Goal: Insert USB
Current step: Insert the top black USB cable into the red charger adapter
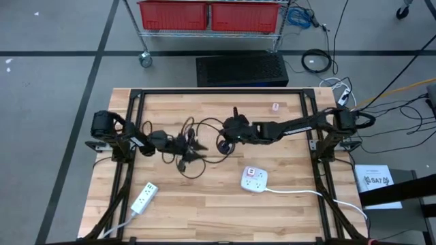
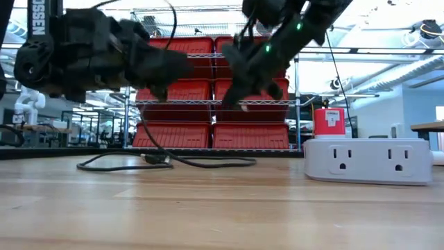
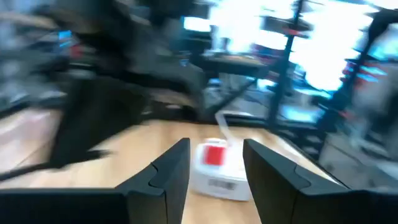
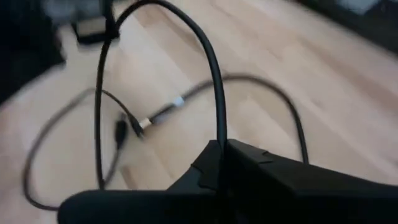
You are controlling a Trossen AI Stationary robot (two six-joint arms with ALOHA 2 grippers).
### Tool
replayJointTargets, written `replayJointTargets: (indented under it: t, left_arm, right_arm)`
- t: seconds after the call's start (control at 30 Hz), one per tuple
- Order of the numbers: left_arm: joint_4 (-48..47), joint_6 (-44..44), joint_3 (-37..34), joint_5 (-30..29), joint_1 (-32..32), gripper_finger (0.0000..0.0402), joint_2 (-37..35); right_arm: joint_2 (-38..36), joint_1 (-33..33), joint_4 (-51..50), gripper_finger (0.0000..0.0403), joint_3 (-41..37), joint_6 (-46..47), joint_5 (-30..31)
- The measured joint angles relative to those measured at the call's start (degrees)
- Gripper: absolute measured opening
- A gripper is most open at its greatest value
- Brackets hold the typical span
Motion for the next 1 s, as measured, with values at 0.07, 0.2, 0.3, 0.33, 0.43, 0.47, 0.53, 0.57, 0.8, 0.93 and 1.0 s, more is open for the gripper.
replayJointTargets:
  t: [0.07,0.2,0.3,0.33,0.43,0.47,0.53,0.57,0.8,0.93,1.0]
  left_arm:
    - [0.0,3.41,0.96,1.73,-1.75,0.0155,-1.29]
    - [0.02,7.08,1.62,2.11,-2.75,0.0155,-6.67]
    - [0.02,9.37,1.62,2.18,-2.68,0.0155,-12.04]
    - [-0.03,10.26,1.62,2.58,-2.7,0.0155,-14.04]
    - [-1.02,13.1,1.62,4.01,-2.24,0.0155,-19.84]
    - [-2.52,13.95,1.62,4.24,-1.87,0.0155,-21.66]
    - [-6.69,15.78,1.57,4.23,-0.61,0.0155,-25.43]
    - [-8.78,16.91,1.57,4.18,0.18,0.0155,-27.09]
    - [-27.35,20.69,1.53,3.75,8.53,0.0155,-34.75]
    - [-28.38,20.41,1.53,9.72,12.51,0.0154,-34.3]
    - [-27.73,20.27,1.53,12.47,13.0,0.0147,-32.84]
  right_arm:
    - [-2.09,0.71,0.25,0.0001,0.0,-1.49,0.12]
    - [-6.01,2.47,-1.63,0.0001,0.04,-3.52,0.35]
    - [-7.99,4.21,-4.41,0.0001,0.02,-4.77,0.32]
    - [-8.46,4.79,-5.38,0.0,0.02,-4.93,0.32]
    - [-9.12,6.81,-8.11,0.0,0.04,-5.6,0.33]
    - [-9.1,7.48,-8.74,0.0,0.02,-5.82,0.31]
    - [-9.1,8.92,-9.12,0.0,0.02,-6.06,0.16]
    - [-9.1,9.65,-9.17,0.0,0.02,-6.37,0.16]
    - [-9.1,14.68,-2.9,0.0,0.02,-11.89,-0.15]
    - [-9.1,15.98,3.85,0.0,0.02,-16.31,-3.18]
    - [-9.1,15.91,7.05,0.0,0.02,-18.7,-4.62]
